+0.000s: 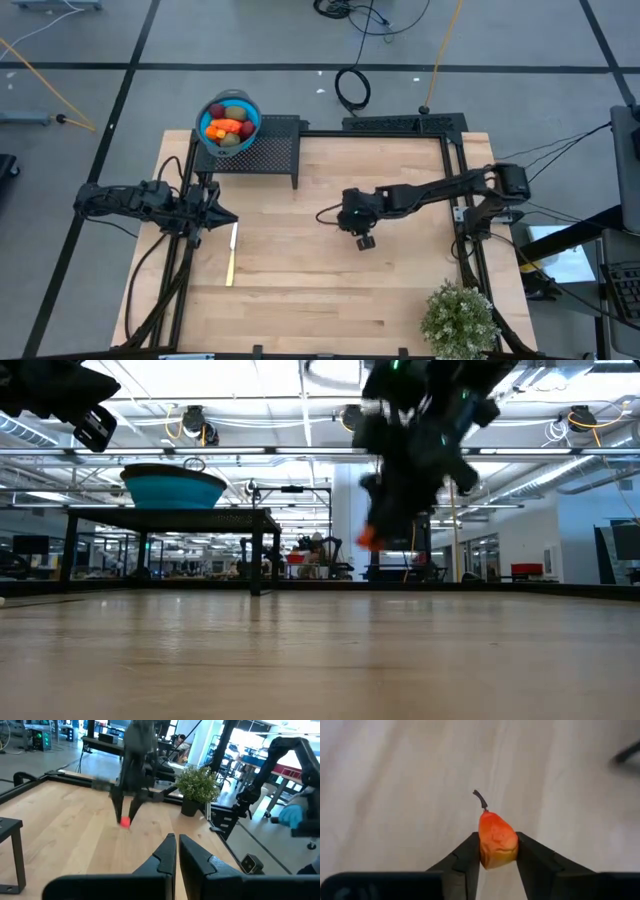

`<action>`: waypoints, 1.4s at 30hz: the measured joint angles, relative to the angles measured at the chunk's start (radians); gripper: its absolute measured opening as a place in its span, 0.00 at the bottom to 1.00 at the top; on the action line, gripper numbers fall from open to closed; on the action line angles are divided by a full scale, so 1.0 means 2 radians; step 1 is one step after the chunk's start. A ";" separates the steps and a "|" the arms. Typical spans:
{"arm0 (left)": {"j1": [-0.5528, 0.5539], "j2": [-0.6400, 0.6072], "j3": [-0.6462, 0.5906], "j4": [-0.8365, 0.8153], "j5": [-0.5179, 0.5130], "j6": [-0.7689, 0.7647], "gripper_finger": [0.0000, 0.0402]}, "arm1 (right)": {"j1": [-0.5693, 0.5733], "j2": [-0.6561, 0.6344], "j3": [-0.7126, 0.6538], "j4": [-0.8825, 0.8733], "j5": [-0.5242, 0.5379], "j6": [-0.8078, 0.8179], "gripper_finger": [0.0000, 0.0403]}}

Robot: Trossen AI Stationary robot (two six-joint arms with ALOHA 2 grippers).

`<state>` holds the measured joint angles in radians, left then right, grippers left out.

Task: Pick & Place Fruit
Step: Put the pear into the blue strainer bowl on the shelf

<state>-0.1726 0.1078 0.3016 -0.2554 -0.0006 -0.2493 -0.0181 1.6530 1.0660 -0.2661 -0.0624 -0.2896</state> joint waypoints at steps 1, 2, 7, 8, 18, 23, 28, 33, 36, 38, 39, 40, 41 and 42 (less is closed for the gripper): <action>0.000 0.000 0.000 0.000 0.000 0.000 0.05 | 0.000 -0.015 0.000 0.014 -0.007 0.009 0.26; 0.000 0.000 0.000 0.000 0.000 -0.001 0.05 | -0.001 -0.031 0.000 0.026 -0.014 0.017 0.27; 0.000 0.000 0.000 0.000 0.000 -0.012 0.05 | -0.015 -0.110 0.000 0.124 -0.082 0.079 0.27; 0.000 0.000 0.000 0.000 0.000 -0.012 0.05 | -0.018 -0.123 0.000 0.150 -0.097 0.093 0.26; 0.000 0.000 0.000 -0.001 -0.001 -0.010 0.05 | -0.043 -0.214 0.000 0.318 -0.178 0.205 0.26; 0.000 0.000 0.000 -0.001 -0.001 -0.010 0.05 | -0.046 -0.225 0.000 0.415 -0.203 0.273 0.25; 0.000 0.001 0.000 -0.001 -0.001 -0.012 0.05 | -0.046 -0.225 0.000 0.509 -0.207 0.346 0.26; 0.000 0.001 0.000 -0.001 -0.001 -0.013 0.05 | -0.046 -0.225 0.000 0.560 -0.208 0.437 0.26; 0.000 0.001 0.000 -0.001 -0.001 -0.013 0.05 | -0.046 -0.225 0.000 0.580 -0.233 0.484 0.26; 0.000 0.001 0.000 -0.001 -0.001 -0.013 0.05 | -0.046 -0.226 0.000 0.588 -0.254 0.510 0.26; 0.000 0.001 0.000 -0.001 -0.001 -0.014 0.05 | -0.046 -0.226 0.000 0.591 -0.264 0.523 0.26; 0.000 0.001 0.000 -0.001 -0.001 -0.013 0.05 | -0.046 -0.225 0.000 0.592 -0.273 0.538 0.26; 0.000 0.001 0.000 -0.001 -0.001 -0.014 0.05 | -0.046 -0.225 0.000 0.593 -0.283 0.552 0.26; 0.000 0.001 0.000 -0.001 -0.001 -0.014 0.05 | -0.046 -0.225 0.000 0.598 -0.290 0.566 0.26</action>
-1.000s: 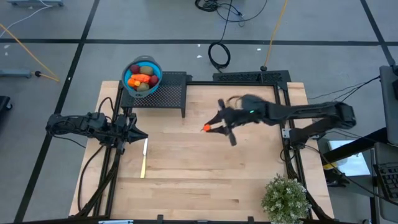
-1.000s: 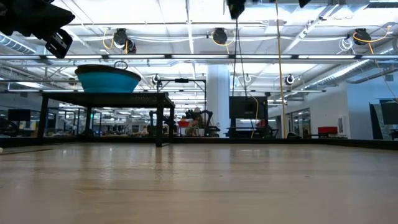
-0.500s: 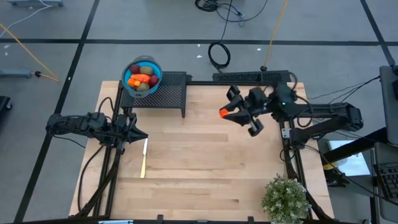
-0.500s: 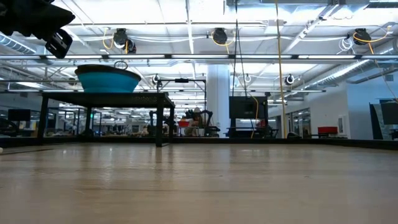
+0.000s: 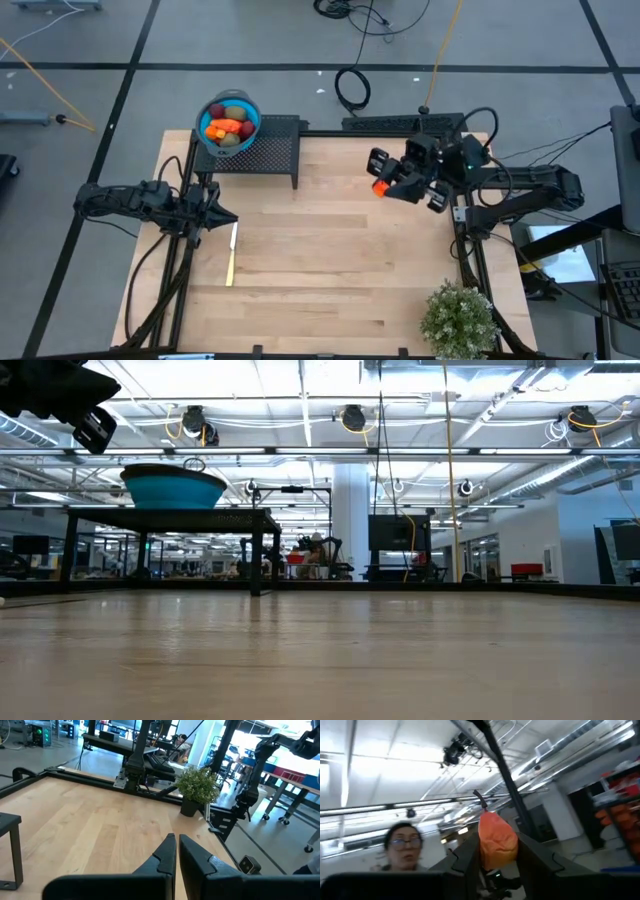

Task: Pick & Place Fruit
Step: Put the pear into the blue strainer bowl on the shelf

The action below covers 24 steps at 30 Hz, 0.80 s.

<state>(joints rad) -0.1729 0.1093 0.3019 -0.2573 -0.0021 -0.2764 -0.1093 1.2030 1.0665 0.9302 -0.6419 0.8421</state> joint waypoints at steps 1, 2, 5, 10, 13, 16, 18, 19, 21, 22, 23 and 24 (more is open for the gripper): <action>0.000 0.000 0.000 0.000 0.000 0.000 0.05 | 0.000 0.000 0.000 0.005 -0.008 0.012 0.26; 0.000 0.000 0.000 0.000 0.000 0.000 0.05 | 0.000 0.000 0.000 0.010 -0.014 0.023 0.26; 0.000 0.000 0.000 0.000 0.000 0.000 0.05 | 0.000 -0.001 0.000 0.019 -0.035 0.037 0.26; 0.000 0.000 0.000 0.000 0.000 0.000 0.05 | 0.000 -0.001 0.000 0.037 -0.063 0.056 0.26; 0.000 0.000 0.000 0.000 0.000 0.001 0.05 | 0.000 0.000 0.000 0.037 -0.072 0.058 0.26; 0.000 0.000 0.000 0.000 0.000 0.002 0.05 | 0.000 0.000 0.000 0.036 -0.074 0.058 0.26; 0.000 0.000 0.000 0.000 0.000 0.002 0.05 | 0.000 0.000 0.000 0.033 -0.074 0.058 0.26; 0.000 0.000 0.000 0.000 0.000 0.002 0.05 | 0.000 -0.001 0.000 0.028 -0.074 0.055 0.26; 0.000 0.000 0.000 0.000 0.000 0.000 0.05 | 0.000 0.000 0.000 0.004 -0.073 0.032 0.26; 0.000 0.000 0.000 0.000 0.000 -0.005 0.05 | 0.000 -0.001 0.000 -0.016 -0.071 0.014 0.26; 0.000 0.000 0.000 0.000 -0.001 -0.009 0.05 | 0.000 -0.001 0.000 -0.040 -0.065 -0.005 0.26; 0.000 0.000 0.000 0.000 -0.001 -0.013 0.05 | 0.000 -0.001 0.000 -0.069 -0.054 -0.026 0.26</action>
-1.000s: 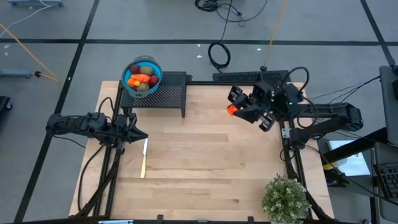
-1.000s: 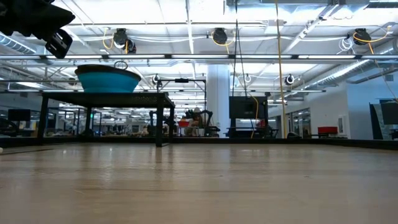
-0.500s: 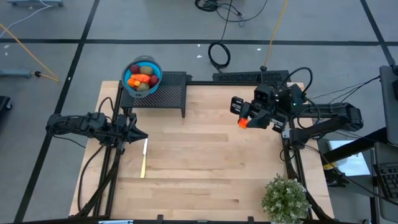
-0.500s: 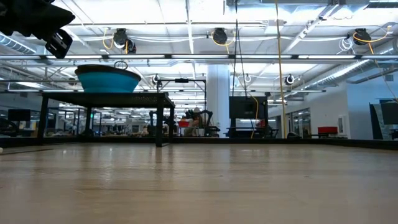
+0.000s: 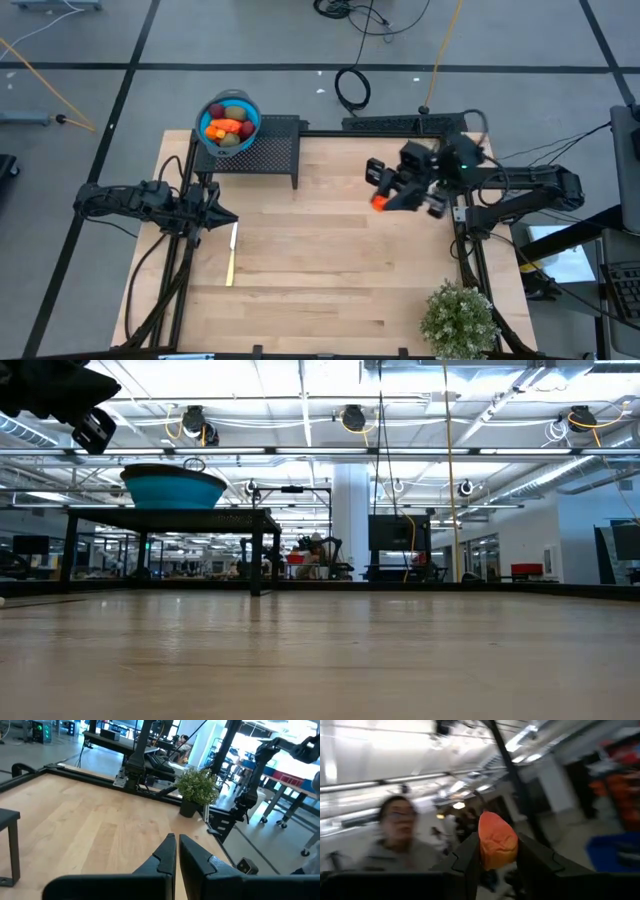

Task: Pick & Place Fruit
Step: Put the pear into the blue strainer bowl on the shelf

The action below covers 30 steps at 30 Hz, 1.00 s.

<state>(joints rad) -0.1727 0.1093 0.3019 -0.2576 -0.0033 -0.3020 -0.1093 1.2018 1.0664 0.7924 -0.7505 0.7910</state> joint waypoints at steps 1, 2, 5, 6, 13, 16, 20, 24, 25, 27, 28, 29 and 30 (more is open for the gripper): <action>0.000 0.000 0.000 0.000 0.000 -0.005 0.05 | 0.000 0.000 0.000 -0.028 0.014 -0.022 0.26; 0.000 0.000 0.000 0.000 0.000 -0.012 0.05 | 0.000 0.001 0.000 -0.054 0.027 -0.044 0.26; 0.000 0.000 0.000 0.000 0.000 -0.029 0.05 | 0.000 0.001 0.000 -0.127 0.072 -0.113 0.26; 0.000 0.000 0.000 0.001 0.000 -0.038 0.05 | 0.000 0.001 0.000 -0.148 0.090 -0.137 0.26; 0.000 0.007 0.000 0.038 -0.029 -0.101 0.05 | 0.002 0.001 0.000 -0.234 0.198 -0.310 0.25; 0.000 0.020 0.000 0.065 -0.041 -0.128 0.05 | 0.012 0.001 0.000 -0.255 0.256 -0.391 0.25; 0.000 0.051 0.000 0.107 -0.060 -0.165 0.05 | 0.031 0.001 0.000 -0.273 0.334 -0.503 0.26; 0.000 0.095 0.000 0.171 -0.074 -0.191 0.05 | 0.054 0.001 0.000 -0.280 0.411 -0.611 0.26; 0.000 0.108 0.000 0.190 -0.077 -0.194 0.05 | 0.059 0.001 0.000 -0.280 0.430 -0.637 0.26; 0.000 0.133 0.000 0.231 -0.078 -0.194 0.05 | 0.069 0.001 0.000 -0.282 0.467 -0.681 0.26; 0.000 0.147 0.000 0.254 -0.081 -0.195 0.05 | 0.073 0.003 0.000 -0.280 0.485 -0.703 0.26; 0.000 0.160 0.000 0.277 -0.086 -0.199 0.05 | 0.076 0.004 0.000 -0.280 0.500 -0.723 0.26; 0.000 0.175 0.000 0.300 -0.092 -0.205 0.05 | 0.079 0.005 0.000 -0.281 0.516 -0.742 0.26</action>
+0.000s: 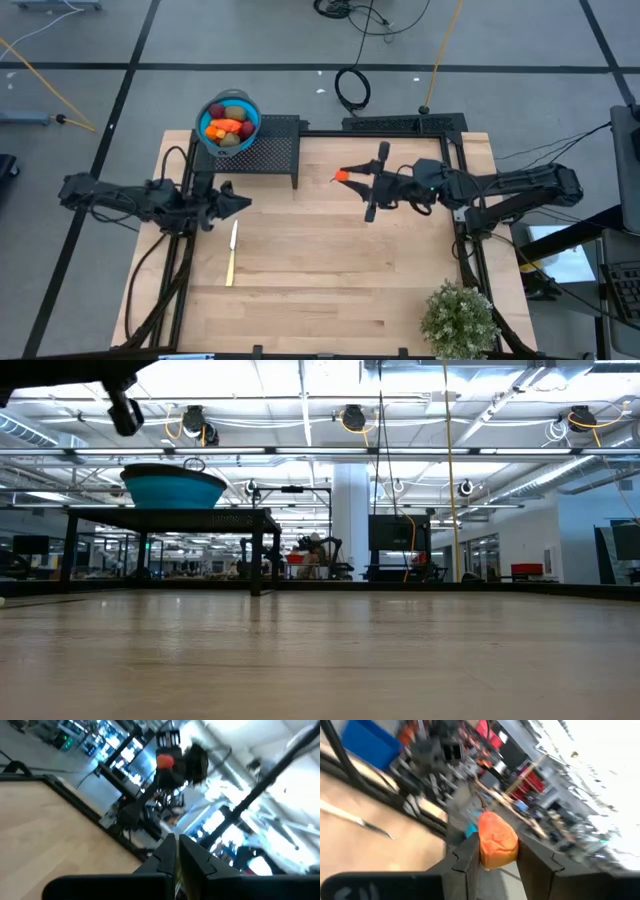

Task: Pick & Place Fruit
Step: Put the pear into the blue strainer bowl on the shelf

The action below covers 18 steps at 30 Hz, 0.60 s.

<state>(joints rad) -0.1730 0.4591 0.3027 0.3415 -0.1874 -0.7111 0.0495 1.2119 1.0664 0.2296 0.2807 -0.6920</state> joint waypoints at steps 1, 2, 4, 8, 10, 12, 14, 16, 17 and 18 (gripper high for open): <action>0.000 0.014 0.000 0.021 -0.006 -0.003 0.05 | 0.004 0.000 0.000 -0.001 0.016 -0.017 0.26; 0.000 0.026 0.000 0.040 -0.012 -0.005 0.05 | 0.006 0.001 0.000 -0.001 0.028 -0.032 0.26; 0.000 0.054 0.000 0.079 -0.025 -0.012 0.05 | 0.010 0.008 0.000 0.005 0.054 -0.065 0.26; 0.000 0.107 0.021 0.098 -0.054 -0.020 0.05 | 0.019 0.020 0.000 -0.001 0.112 -0.119 0.26; 0.000 0.134 0.041 0.098 -0.067 -0.020 0.05 | 0.023 0.028 0.000 0.003 0.142 -0.147 0.26; 0.000 0.163 0.064 0.097 -0.078 -0.013 0.05 | 0.029 0.037 0.000 -0.001 0.177 -0.170 0.26; 0.000 0.188 0.089 0.092 -0.092 -0.003 0.05 | 0.031 0.048 0.000 0.000 0.207 -0.192 0.26; 0.000 0.213 0.117 0.088 -0.104 0.013 0.05 | 0.036 0.055 0.000 -0.001 0.236 -0.208 0.26; 0.000 0.224 0.130 0.081 -0.110 0.021 0.05 | 0.037 0.059 0.000 0.000 0.246 -0.214 0.26; 0.000 0.235 0.144 0.073 -0.115 0.029 0.05 | 0.038 0.063 0.000 0.002 0.254 -0.219 0.26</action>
<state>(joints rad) -0.1730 0.9301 0.5902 0.4884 -0.4179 -0.6527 0.1262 1.3381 1.0668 0.2343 0.7891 -1.1299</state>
